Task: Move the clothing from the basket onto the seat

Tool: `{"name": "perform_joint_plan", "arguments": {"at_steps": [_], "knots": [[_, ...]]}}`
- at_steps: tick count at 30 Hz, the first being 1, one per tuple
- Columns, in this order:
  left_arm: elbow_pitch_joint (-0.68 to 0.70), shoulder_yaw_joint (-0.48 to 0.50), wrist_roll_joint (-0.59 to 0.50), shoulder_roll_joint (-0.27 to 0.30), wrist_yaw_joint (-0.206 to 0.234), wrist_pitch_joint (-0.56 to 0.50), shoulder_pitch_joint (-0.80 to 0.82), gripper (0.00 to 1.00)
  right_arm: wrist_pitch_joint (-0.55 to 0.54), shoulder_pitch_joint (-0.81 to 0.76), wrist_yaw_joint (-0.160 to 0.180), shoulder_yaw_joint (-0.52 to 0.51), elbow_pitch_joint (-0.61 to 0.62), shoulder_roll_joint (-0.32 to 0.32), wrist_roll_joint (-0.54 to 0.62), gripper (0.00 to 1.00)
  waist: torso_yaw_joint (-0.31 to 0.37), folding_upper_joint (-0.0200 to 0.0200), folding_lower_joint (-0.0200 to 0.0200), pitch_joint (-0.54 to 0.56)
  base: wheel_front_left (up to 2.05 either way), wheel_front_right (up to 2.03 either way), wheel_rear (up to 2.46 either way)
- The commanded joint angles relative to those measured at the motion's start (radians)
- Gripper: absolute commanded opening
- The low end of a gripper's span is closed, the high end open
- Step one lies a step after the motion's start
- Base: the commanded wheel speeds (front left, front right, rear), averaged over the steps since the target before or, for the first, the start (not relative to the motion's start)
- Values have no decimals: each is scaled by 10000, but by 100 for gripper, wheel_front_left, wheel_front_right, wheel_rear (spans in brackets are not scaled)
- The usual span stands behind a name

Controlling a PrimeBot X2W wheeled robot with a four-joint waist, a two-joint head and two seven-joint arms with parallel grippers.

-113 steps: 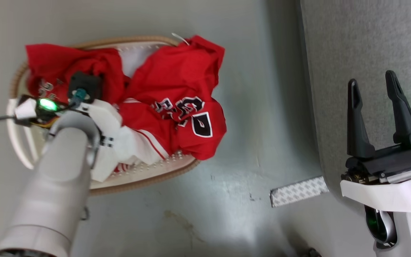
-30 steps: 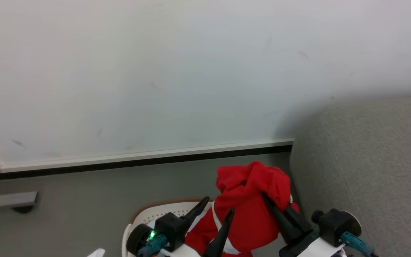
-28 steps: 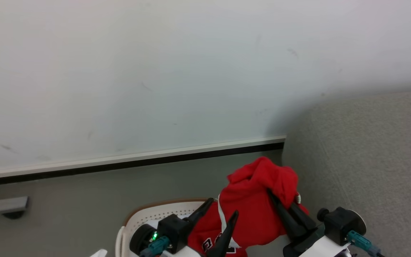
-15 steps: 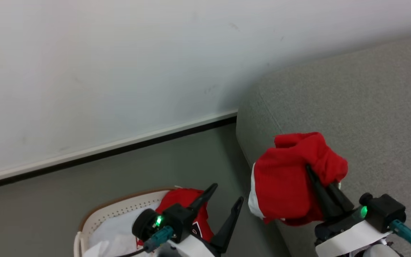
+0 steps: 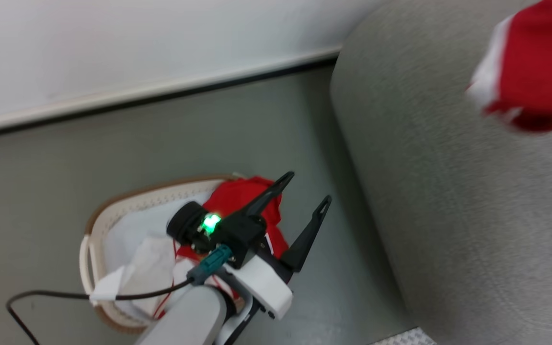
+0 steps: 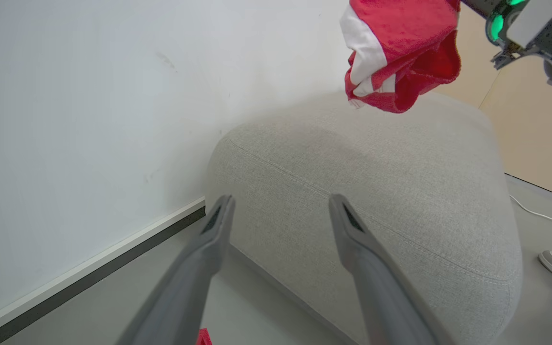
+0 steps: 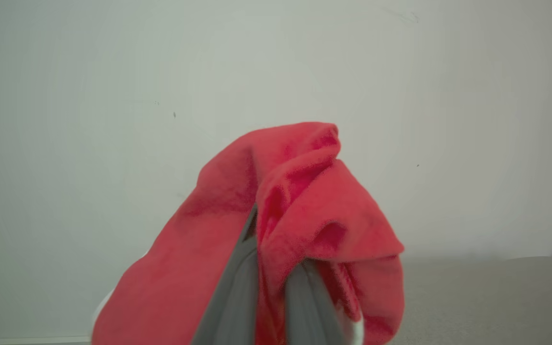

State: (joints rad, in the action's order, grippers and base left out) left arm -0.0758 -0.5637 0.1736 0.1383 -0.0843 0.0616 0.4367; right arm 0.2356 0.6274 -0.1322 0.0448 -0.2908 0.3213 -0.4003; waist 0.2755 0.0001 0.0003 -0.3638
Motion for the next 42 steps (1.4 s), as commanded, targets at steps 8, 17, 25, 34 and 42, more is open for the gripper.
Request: {"name": "perform_joint_plan", "arguments": {"at_steps": [8,17,25,34,42], "knots": [[188,4,-282,229,-122,239,1070,100,-994,3235,27,-3249,-2110,1090,1157,0,-1712,-1,-3,-2755,0,0,0],[-129,32,-151,205,-61,636,1327,100,-534,4076,27,-5834,-5057,914,3235,0,-2476,-1,-3,-3367,0,0,0],[-566,129,12,413,85,724,999,100,131,3547,27,-6297,-6155,331,4105,100,-2201,-1,-3,-2430,0,0,0],[-1267,330,491,298,415,1128,172,100,303,1133,27,-4753,-4471,-195,3949,100,-1881,-1,-3,-487,0,0,0],[-1903,810,1009,252,947,1624,-931,100,302,-2152,27,-3604,-520,-1003,3075,100,-2097,-1,-3,1104,0,0,0]]}}
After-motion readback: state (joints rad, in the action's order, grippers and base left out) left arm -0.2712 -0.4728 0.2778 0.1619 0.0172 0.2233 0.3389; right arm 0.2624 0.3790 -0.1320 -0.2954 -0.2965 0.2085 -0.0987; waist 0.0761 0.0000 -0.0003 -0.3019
